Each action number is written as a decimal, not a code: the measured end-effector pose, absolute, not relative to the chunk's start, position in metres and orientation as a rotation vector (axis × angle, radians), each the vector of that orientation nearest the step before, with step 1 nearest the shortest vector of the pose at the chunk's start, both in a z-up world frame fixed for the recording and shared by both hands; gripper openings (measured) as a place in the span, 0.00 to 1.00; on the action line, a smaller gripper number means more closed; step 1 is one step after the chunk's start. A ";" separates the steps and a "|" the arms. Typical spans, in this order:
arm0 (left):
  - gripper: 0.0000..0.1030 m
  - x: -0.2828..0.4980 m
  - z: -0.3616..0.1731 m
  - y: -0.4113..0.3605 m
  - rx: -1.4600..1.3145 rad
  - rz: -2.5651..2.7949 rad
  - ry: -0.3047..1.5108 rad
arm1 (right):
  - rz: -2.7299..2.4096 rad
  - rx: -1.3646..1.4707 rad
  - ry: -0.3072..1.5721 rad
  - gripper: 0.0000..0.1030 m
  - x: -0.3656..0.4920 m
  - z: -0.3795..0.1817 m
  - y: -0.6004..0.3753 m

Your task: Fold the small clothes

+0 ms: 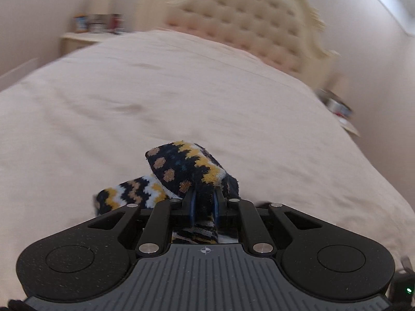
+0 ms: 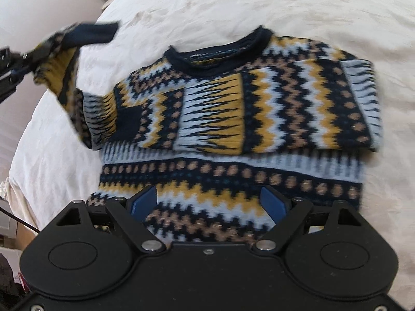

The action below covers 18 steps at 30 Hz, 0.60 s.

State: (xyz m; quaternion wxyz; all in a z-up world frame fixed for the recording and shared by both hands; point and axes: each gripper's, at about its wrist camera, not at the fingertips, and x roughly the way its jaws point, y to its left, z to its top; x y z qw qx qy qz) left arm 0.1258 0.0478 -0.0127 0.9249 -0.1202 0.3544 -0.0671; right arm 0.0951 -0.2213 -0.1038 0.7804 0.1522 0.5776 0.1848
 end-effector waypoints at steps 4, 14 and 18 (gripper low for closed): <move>0.12 0.141 -0.041 0.000 -0.236 -0.246 0.787 | 0.358 0.347 1.245 0.85 0.096 -0.107 -0.245; 0.32 0.144 -0.089 -0.046 -0.171 -0.324 0.928 | 0.296 0.362 1.219 0.86 0.109 -0.114 -0.283; 0.38 0.135 -0.096 -0.036 -0.111 -0.261 0.965 | 0.275 0.381 1.193 0.86 0.123 -0.118 -0.288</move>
